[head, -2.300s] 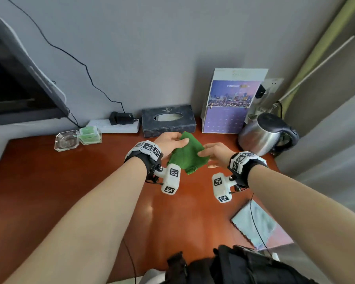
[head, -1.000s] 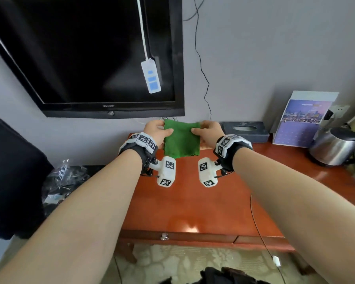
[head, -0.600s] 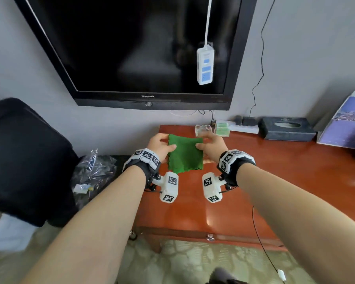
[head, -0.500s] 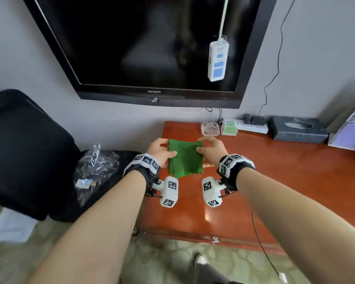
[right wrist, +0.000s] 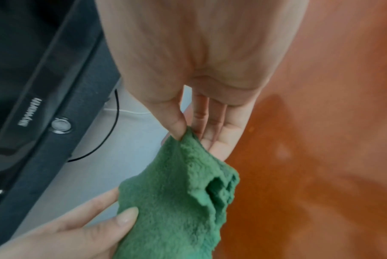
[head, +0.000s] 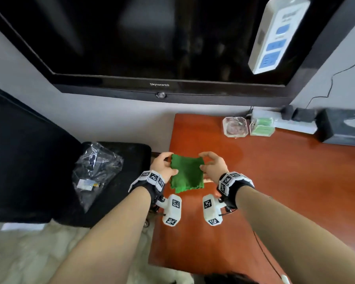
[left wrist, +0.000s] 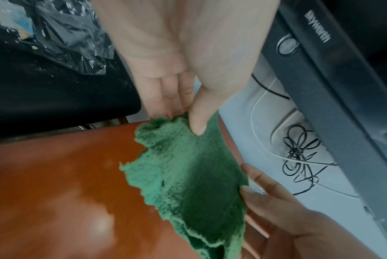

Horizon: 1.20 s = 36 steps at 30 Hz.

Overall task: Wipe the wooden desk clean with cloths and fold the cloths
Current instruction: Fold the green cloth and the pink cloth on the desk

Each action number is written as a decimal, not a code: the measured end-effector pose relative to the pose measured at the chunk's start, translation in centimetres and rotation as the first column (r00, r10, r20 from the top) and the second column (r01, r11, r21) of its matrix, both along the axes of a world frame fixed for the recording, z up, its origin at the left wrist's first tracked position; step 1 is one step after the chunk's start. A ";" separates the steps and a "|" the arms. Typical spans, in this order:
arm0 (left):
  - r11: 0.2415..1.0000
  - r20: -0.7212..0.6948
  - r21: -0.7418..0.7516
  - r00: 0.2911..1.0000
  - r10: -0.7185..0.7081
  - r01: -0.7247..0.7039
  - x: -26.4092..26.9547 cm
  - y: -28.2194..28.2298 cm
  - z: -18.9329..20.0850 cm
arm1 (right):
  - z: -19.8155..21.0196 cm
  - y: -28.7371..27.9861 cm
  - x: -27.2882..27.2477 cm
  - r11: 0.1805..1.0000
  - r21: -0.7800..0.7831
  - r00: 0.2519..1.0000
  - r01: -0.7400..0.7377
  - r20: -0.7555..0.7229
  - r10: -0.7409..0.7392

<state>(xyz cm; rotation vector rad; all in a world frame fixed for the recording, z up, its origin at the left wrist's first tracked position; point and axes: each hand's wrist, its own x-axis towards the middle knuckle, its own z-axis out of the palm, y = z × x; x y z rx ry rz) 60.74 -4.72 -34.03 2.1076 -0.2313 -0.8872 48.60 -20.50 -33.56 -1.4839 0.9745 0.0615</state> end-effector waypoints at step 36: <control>0.411 0.263 0.713 0.326 -0.908 0.568 -0.3 0.0 -7.5 | -7.1 1.2 2.0 0.201 -0.468 0.487 -0.860 -0.641 0.593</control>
